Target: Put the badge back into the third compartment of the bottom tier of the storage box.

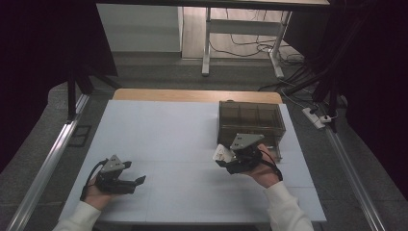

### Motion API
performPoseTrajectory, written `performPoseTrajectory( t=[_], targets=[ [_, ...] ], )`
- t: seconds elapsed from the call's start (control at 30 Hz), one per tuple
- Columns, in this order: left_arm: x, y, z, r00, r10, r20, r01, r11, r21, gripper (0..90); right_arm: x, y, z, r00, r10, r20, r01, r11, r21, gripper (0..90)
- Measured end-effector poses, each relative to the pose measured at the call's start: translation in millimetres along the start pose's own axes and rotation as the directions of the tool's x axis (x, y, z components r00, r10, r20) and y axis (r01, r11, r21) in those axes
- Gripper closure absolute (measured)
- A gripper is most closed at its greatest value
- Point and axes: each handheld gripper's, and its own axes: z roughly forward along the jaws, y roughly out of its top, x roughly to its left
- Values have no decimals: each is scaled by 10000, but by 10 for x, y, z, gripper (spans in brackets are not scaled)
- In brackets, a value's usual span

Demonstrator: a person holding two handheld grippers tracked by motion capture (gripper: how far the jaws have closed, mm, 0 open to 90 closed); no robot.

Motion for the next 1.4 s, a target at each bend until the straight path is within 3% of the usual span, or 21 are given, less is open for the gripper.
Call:
performPoseTrajectory(
  t=[0.67,0.93,1.4],
  targets=[
    [-2,-1,5,10000,22,11,-22,10000,33,175,-125,-40,-147,9947,572,856,-554,9982,-237,331],
    [-1,-1,3,10000,11,6,-11,10000,30,175,-196,-79,-190,9876,881,1297,-865,9961,-184,331],
    [-6,-1,7,10000,58,32,-58,10000,57,175,-262,-120,-233,9773,1287,1685,-1253,9916,-309,331]
  ],
)
